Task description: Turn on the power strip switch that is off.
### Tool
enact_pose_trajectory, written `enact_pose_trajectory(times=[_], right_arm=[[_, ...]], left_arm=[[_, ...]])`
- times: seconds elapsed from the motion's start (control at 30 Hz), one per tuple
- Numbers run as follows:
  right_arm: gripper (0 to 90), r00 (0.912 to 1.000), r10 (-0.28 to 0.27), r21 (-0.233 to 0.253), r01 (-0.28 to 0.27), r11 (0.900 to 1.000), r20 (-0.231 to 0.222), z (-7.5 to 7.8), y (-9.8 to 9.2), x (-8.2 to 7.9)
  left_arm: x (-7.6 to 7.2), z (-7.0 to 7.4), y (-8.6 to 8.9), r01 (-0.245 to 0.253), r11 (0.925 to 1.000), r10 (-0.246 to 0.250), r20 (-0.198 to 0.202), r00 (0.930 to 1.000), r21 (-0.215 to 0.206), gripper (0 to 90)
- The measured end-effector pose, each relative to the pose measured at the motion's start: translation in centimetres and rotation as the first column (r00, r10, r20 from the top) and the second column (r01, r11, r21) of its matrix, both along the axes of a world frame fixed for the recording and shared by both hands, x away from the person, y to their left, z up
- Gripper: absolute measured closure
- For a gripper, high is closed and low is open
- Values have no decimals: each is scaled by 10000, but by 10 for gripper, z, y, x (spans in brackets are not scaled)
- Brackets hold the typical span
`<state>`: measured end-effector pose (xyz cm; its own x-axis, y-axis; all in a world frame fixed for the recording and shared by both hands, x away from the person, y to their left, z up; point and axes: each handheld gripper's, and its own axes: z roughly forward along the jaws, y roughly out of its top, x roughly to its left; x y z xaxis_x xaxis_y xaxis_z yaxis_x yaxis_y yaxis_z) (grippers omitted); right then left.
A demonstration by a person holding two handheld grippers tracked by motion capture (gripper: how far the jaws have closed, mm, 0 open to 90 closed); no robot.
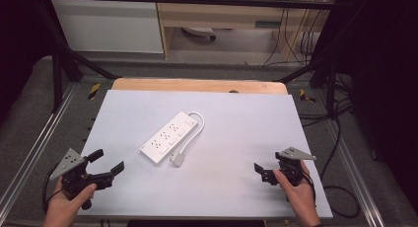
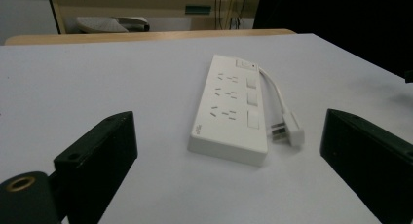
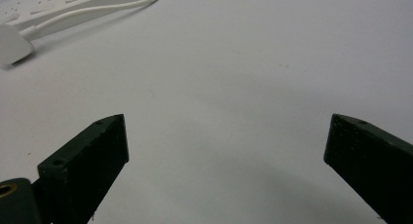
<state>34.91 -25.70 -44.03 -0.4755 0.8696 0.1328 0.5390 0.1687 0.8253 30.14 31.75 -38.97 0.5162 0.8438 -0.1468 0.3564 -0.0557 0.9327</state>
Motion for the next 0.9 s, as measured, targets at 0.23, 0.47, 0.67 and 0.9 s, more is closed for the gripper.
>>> enact_pose_trajectory(times=[0.23,0.47,0.67,0.9], right_arm=[[29,10000,-9,-2,9,10000,11,0,0,0],[29,10000,-41,47,41,10000,17,1,-1,0],[29,9999,-99,70,99,9999,39,1,-2,-1],[29,9999,-101,41,100,9999,37,1,-2,0]], left_arm=[[6,7,-3,24,10000,-24,29,10000,-85,65],[15,15,-9,186,9998,-185,-140,9997,64,64],[24,17,-18,414,9991,-413,-128,9991,120,65],[33,18,-27,518,9985,-516,-107,9986,179,69]])
